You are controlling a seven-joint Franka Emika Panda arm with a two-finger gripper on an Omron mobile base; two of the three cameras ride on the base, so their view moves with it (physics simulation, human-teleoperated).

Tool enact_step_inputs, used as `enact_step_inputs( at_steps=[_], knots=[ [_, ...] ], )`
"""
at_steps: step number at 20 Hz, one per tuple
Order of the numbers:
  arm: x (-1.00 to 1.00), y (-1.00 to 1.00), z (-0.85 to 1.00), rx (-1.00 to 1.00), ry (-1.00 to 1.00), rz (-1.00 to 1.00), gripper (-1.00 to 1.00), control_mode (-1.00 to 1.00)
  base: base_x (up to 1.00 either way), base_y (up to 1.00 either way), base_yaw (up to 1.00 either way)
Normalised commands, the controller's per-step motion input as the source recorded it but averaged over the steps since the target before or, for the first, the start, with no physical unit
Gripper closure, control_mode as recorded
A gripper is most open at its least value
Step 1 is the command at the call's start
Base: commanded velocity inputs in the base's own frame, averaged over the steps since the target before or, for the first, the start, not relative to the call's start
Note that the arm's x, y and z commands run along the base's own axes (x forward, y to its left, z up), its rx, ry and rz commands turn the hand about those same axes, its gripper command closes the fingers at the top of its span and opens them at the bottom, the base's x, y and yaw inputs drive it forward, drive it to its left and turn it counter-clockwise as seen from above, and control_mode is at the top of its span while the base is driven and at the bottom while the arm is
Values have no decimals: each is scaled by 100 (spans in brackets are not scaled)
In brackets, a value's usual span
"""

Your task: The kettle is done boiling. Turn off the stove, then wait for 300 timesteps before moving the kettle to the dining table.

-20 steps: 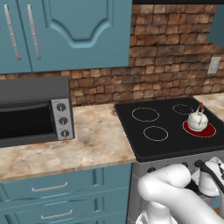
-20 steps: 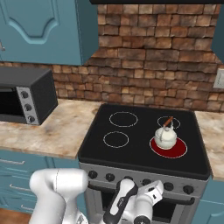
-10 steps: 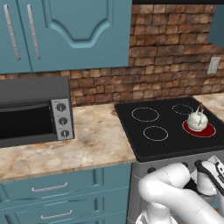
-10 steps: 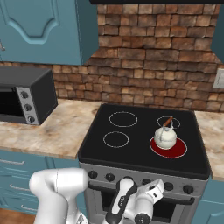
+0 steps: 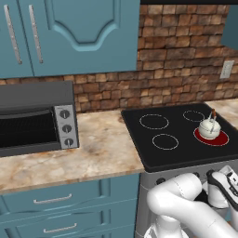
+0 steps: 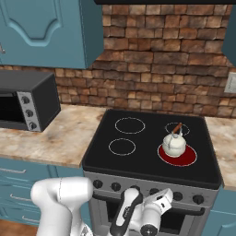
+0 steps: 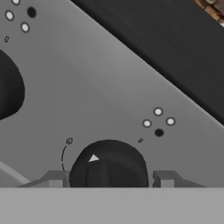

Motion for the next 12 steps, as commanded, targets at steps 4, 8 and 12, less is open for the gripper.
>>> enact_step_inputs(
  at_steps=[4, 8, 12],
  knots=[
    [0, 0, 0, 0, 0, 0, 100, -100, 0, 0, 0],
    [0, 0, 0, 0, 0, 0, 100, -100, 0, 0, 0],
    [0, 0, 0, 3, 0, 0, 100, -100, 0, 0, 0]
  ],
)
